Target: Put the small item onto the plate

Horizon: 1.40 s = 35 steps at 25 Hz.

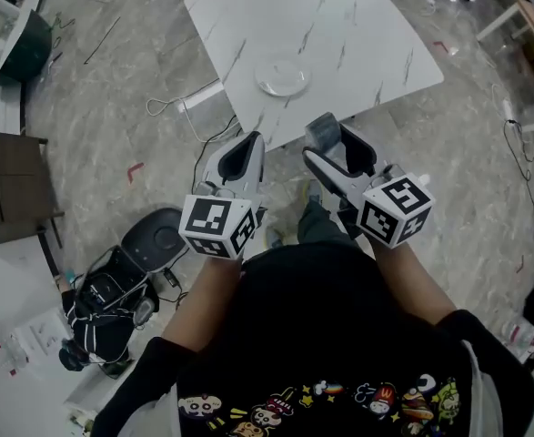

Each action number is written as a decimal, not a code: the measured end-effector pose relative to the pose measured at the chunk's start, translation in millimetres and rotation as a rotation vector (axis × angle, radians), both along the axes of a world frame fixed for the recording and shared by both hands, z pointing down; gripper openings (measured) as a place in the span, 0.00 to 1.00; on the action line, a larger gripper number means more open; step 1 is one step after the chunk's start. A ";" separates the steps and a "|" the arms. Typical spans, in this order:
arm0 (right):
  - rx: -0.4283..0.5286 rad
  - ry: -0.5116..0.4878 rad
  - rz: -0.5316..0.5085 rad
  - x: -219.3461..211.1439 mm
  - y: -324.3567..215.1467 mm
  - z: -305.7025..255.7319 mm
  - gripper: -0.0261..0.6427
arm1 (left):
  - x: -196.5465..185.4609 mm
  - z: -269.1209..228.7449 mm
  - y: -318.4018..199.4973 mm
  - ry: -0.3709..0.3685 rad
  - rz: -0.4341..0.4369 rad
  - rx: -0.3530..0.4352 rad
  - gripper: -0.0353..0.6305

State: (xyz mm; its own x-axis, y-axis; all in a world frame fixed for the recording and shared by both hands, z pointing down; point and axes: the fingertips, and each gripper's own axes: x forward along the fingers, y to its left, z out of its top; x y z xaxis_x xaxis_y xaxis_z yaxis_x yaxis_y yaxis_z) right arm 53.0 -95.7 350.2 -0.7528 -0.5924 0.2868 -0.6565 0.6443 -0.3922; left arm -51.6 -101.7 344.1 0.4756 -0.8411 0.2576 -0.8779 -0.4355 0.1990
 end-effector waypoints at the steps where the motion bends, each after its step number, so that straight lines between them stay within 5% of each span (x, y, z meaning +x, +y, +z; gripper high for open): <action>1: -0.002 0.003 -0.008 2.1 -8.7 2.7 0.54 | 3.5 2.1 -7.2 -0.001 -0.005 -0.003 0.06; 21: -0.031 0.021 -0.200 10.6 -96.5 39.3 0.54 | 23.4 35.5 -78.1 -0.070 -0.169 -0.085 0.06; 35: -0.056 0.142 -0.179 -20.0 -144.3 84.6 0.54 | -9.7 76.6 -115.2 -0.020 -0.169 -0.135 0.06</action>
State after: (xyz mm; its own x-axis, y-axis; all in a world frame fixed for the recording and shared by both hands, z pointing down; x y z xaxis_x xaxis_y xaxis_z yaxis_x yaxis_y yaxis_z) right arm 33.1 -240.0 434.8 -0.7941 -0.4336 0.4259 -0.5851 0.7350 -0.3427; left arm -61.3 -216.9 420.7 0.3243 -0.8658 0.3811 -0.9406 -0.2523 0.2274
